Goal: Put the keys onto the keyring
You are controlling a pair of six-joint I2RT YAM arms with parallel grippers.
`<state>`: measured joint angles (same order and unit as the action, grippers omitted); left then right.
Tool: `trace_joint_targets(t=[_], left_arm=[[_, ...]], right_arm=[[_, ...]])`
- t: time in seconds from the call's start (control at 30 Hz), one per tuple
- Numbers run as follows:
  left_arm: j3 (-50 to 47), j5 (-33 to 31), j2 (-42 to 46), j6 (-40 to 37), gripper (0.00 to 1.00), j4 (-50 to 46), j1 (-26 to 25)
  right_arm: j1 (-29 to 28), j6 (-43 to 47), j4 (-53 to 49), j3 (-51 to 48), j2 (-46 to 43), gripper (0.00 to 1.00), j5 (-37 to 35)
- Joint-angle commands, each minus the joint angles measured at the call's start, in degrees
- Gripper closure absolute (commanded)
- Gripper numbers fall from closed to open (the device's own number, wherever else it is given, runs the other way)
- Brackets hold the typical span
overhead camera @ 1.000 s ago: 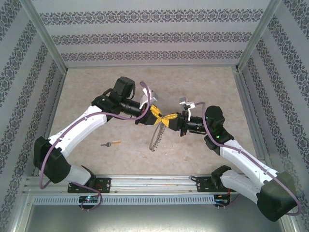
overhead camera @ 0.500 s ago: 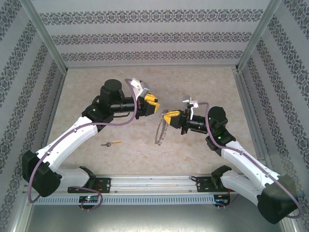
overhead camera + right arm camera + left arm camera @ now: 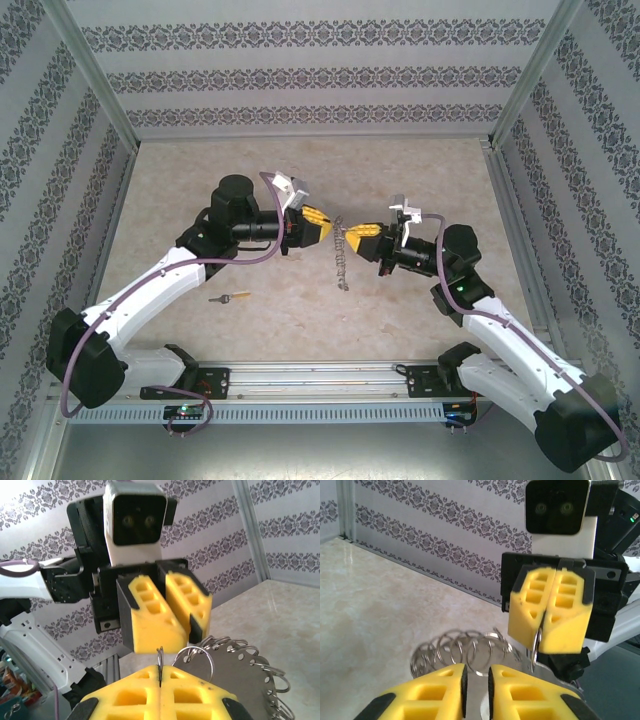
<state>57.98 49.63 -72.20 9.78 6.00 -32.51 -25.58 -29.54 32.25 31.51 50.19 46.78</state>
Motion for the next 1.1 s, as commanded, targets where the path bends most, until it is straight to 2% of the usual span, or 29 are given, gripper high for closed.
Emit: trace_joint_targets(t=[0.0, 0.5, 0.87, 1.07], left_arm=[[-1.0, 4.0, 0.8, 3.9, 0.82, 6.5, 0.0], [-1.4, 9.7, -3.8, 6.8, 0.86, 10.9, -2.8], [-0.7, 9.7, -5.4, 7.2, 0.86, 13.3, -3.9], [-1.1, 9.1, -4.5, 5.2, 0.84, 10.4, -3.9]], right_arm=[[0.6, -0.3, 4.5, -0.6, -1.1, 1.00, -1.7], [0.3, -2.6, 9.7, -0.4, 1.4, 1.00, -2.9], [-3.0, -2.7, 12.7, 0.7, 5.4, 1.00, -3.7], [-3.1, -2.0, 12.1, 0.5, 5.3, 1.00, -4.6]])
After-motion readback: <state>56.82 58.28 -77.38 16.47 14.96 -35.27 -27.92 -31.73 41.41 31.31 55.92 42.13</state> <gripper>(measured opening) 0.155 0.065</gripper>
